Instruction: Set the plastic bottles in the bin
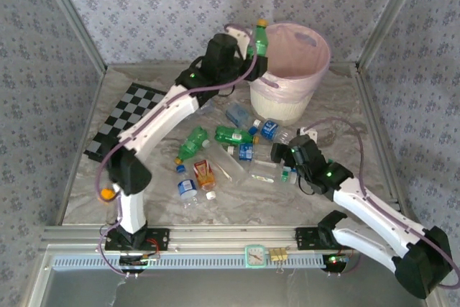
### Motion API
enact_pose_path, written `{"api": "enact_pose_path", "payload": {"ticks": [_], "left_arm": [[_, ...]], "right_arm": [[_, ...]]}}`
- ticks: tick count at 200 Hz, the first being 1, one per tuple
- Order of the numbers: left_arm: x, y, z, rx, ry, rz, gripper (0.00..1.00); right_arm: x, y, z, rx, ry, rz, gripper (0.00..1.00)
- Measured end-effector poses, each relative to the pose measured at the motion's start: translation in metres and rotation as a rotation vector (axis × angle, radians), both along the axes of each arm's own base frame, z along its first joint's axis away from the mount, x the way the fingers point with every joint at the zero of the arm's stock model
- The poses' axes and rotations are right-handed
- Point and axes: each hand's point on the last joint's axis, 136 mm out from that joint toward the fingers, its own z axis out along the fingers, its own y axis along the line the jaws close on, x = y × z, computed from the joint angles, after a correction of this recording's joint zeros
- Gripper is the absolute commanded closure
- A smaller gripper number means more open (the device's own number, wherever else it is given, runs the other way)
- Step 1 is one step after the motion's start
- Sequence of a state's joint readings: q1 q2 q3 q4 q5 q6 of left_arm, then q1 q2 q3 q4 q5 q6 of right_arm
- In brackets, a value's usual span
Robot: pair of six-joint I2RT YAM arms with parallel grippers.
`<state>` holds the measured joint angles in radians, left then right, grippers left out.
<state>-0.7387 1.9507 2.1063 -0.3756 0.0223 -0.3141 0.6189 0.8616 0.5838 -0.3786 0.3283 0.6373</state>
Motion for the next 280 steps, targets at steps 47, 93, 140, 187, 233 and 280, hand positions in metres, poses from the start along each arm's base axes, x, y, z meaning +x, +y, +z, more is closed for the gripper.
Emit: {"api": "enact_pose_path", "payload": {"ticks": [47,93,140,187,233,280], "left_arm": [[0.022,-0.049,0.017,-0.012,-0.050,-0.088,0.54],[0.024,-0.058,-0.014,0.036,0.008,-0.104,0.50],[0.029,-0.062,-0.029,0.049,0.023,-0.103,0.28],[0.029,-0.062,-0.028,0.046,0.019,-0.101,0.16],[0.026,-0.062,-0.020,0.033,0.012,-0.115,0.14],[0.000,-0.045,0.022,0.008,-0.016,-0.146,0.14]], "right_arm": [[-0.005,0.002,0.013,0.074,-0.034,0.007,0.00],[-0.009,0.002,0.021,0.109,-0.055,0.010,0.00],[-0.015,-0.001,0.023,0.116,-0.053,0.017,0.00],[-0.018,-0.003,0.021,0.111,-0.043,0.014,0.00],[-0.018,-0.003,0.021,0.109,-0.039,0.014,0.00],[-0.017,-0.003,0.018,0.104,-0.032,0.012,0.00]]}}
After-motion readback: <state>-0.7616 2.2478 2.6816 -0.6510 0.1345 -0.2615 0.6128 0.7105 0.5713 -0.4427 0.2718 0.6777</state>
